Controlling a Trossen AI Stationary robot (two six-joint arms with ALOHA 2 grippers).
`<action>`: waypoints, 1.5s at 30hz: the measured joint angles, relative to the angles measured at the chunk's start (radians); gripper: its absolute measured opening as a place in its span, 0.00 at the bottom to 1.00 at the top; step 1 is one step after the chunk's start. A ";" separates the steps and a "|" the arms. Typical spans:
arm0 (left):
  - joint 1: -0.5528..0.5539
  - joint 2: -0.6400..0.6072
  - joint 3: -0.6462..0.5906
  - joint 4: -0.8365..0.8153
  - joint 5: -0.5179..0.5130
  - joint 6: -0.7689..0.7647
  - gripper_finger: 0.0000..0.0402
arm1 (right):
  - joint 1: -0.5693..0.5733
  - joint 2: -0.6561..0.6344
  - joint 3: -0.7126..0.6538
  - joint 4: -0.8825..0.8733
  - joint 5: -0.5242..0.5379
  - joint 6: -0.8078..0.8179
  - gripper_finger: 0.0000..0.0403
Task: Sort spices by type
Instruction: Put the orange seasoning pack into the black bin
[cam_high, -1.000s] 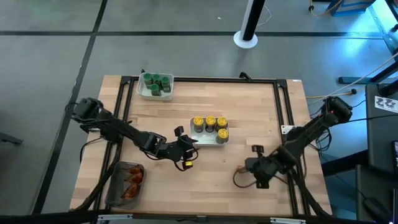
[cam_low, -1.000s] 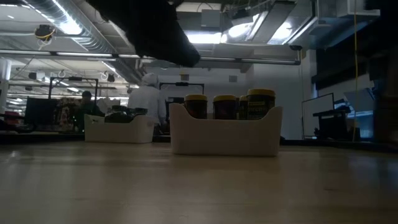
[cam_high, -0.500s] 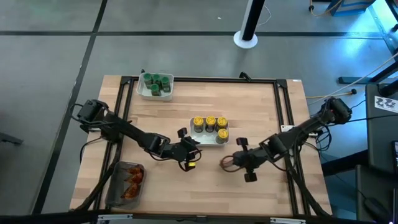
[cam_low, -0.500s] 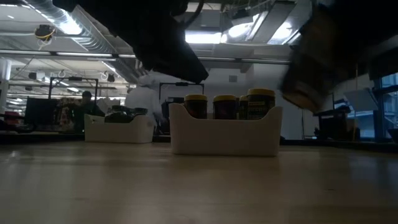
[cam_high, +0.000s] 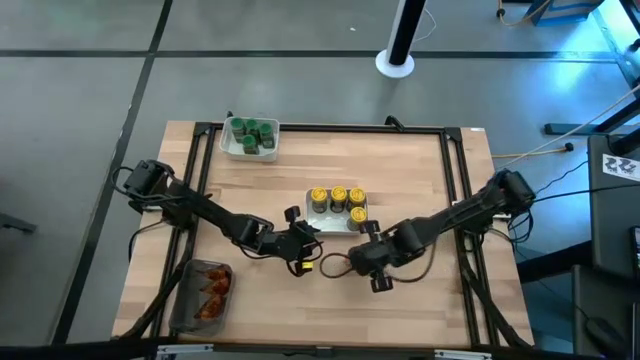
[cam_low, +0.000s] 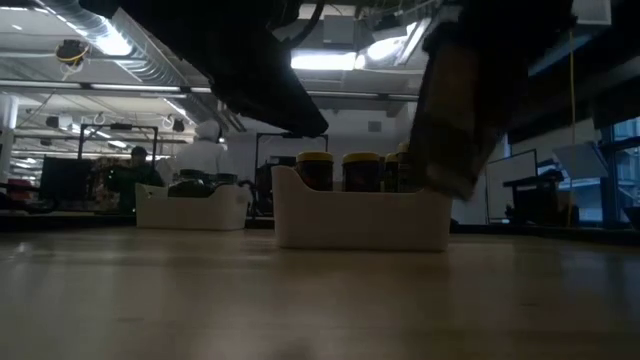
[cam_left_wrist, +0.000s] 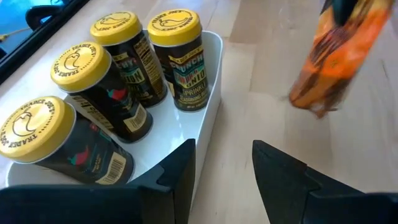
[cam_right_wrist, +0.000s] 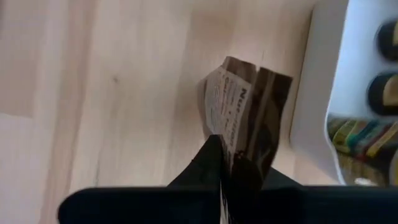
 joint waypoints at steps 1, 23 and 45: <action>0.000 0.000 0.000 0.000 0.000 0.000 0.36 | -0.006 0.024 0.015 -0.027 -0.001 0.008 0.01; -0.002 -0.001 0.000 0.004 0.000 -0.008 0.36 | -0.035 0.134 0.034 -0.029 -0.083 0.029 0.07; -0.001 -0.002 0.000 0.014 0.000 -0.053 0.36 | -0.010 0.085 0.287 -0.459 -0.042 0.086 0.43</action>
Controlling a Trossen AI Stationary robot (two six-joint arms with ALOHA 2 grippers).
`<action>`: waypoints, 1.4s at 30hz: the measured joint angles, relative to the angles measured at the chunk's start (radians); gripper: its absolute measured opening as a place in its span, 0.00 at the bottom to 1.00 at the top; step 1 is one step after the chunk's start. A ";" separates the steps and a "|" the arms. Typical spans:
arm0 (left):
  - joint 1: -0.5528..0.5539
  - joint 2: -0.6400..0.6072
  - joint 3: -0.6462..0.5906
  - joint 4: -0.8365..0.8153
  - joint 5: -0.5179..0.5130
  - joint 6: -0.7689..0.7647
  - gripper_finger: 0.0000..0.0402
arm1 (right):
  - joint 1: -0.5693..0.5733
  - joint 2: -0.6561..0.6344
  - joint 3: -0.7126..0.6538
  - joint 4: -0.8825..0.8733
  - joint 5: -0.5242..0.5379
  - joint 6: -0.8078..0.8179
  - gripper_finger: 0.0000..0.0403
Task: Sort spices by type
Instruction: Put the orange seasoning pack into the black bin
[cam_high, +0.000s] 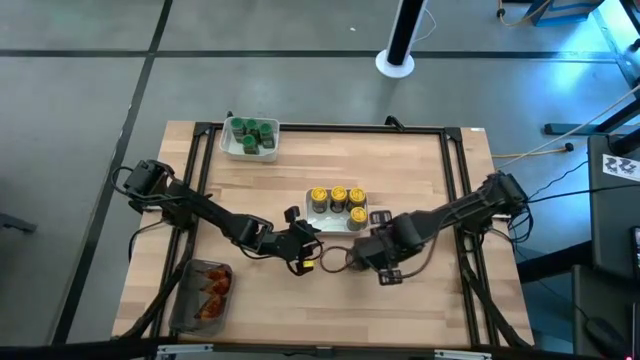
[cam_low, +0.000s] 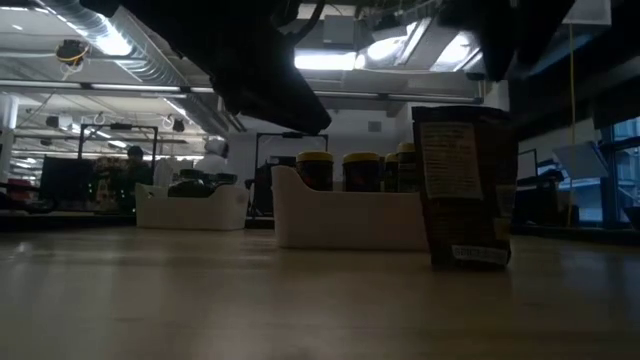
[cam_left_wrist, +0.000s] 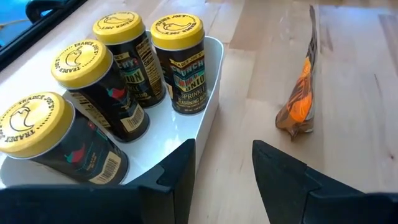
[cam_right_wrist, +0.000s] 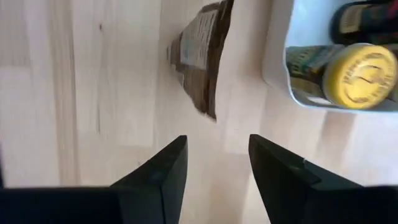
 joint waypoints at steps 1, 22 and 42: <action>0.002 0.000 0.000 0.001 0.000 -0.001 0.36 | 0.011 -0.013 -0.001 -0.016 0.021 0.004 0.43; 0.065 0.000 0.000 0.213 0.230 -0.077 0.68 | 0.333 -0.621 -0.761 0.239 0.378 0.548 0.43; 0.109 0.194 0.321 0.004 0.289 -0.028 0.65 | 0.349 -0.694 -1.127 0.820 0.671 0.442 0.43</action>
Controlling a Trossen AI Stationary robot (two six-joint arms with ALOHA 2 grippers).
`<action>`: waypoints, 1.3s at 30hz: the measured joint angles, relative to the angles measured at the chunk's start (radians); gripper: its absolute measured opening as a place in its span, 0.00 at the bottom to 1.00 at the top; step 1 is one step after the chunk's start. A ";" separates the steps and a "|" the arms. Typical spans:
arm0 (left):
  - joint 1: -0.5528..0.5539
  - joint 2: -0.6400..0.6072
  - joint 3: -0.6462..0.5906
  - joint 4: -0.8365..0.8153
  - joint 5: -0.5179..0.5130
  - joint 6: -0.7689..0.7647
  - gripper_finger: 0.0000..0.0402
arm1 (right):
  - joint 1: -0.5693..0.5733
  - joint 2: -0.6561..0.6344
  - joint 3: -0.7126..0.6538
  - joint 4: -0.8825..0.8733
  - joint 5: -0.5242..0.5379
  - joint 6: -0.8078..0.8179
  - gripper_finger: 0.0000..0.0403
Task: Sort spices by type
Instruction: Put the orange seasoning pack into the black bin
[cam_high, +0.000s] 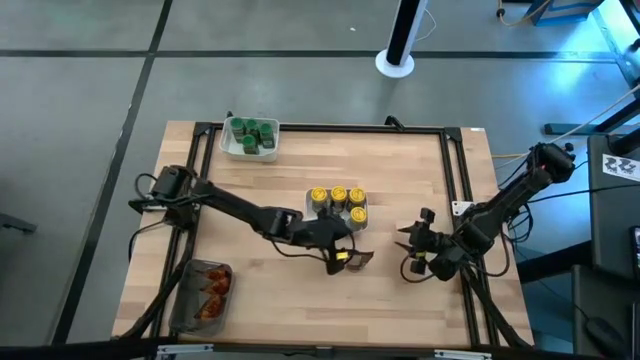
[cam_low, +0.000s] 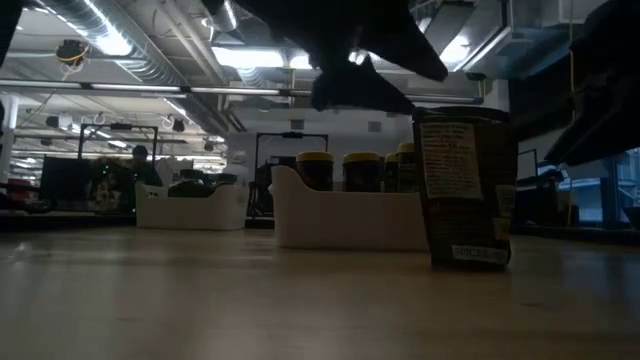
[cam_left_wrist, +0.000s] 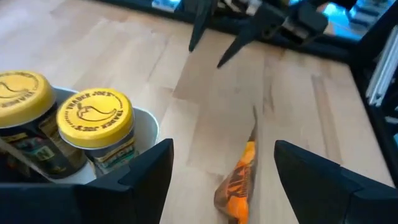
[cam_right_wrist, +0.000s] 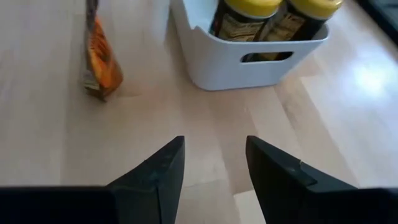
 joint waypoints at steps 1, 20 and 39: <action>0.003 0.014 0.020 -0.023 0.008 -0.001 0.65 | 0.000 0.000 -0.006 0.009 0.012 -0.008 0.43; 0.014 0.204 0.141 -0.095 0.215 0.043 0.65 | 0.000 0.000 -0.032 0.087 0.074 -0.085 0.43; 0.002 0.233 0.139 -0.060 0.161 0.313 0.12 | 0.000 0.000 -0.032 0.088 0.089 -0.080 0.43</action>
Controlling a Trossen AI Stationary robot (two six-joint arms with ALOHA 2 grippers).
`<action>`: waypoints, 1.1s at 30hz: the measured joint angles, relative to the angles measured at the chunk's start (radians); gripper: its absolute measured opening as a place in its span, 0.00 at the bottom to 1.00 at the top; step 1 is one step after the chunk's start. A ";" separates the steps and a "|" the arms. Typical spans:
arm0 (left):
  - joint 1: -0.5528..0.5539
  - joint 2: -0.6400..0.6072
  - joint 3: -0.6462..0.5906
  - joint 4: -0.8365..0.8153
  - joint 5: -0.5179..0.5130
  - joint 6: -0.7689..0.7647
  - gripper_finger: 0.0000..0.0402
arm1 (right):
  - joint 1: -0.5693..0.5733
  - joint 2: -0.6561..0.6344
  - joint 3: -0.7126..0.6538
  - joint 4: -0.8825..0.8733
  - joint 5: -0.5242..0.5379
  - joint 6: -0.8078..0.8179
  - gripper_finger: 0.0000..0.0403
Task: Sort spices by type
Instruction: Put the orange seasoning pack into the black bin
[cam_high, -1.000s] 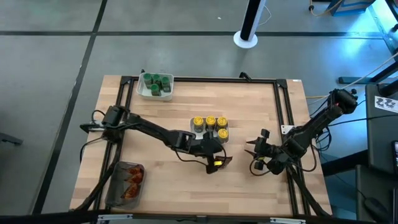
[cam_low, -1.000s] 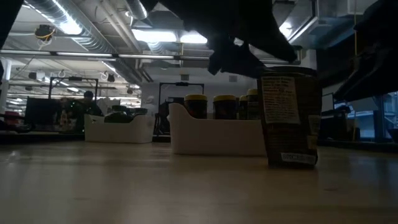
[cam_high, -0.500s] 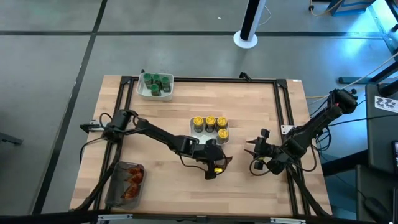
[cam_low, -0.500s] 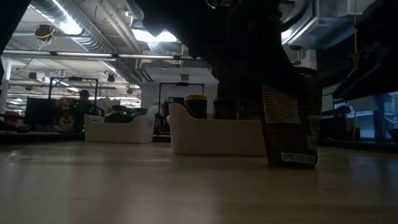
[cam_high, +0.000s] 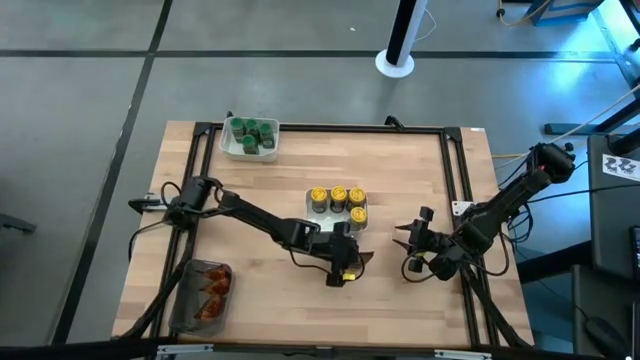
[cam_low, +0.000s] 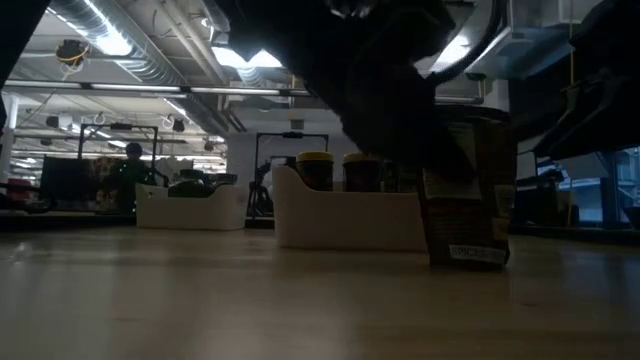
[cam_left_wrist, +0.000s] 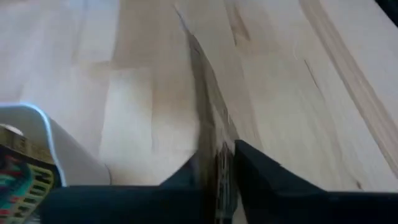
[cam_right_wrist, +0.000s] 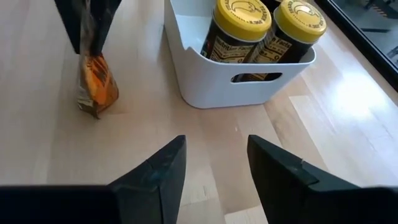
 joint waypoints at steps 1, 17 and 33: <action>-0.004 -0.001 0.000 0.005 -0.015 0.008 0.08 | 0.000 0.000 0.000 0.000 0.000 0.000 0.43; -0.099 -0.118 0.001 -0.078 -0.241 -0.026 0.00 | 0.000 0.000 0.000 -0.002 0.054 -0.027 0.43; -0.245 -0.404 0.002 -0.424 -0.279 -0.336 0.00 | 0.000 0.001 0.000 0.000 0.077 -0.027 0.43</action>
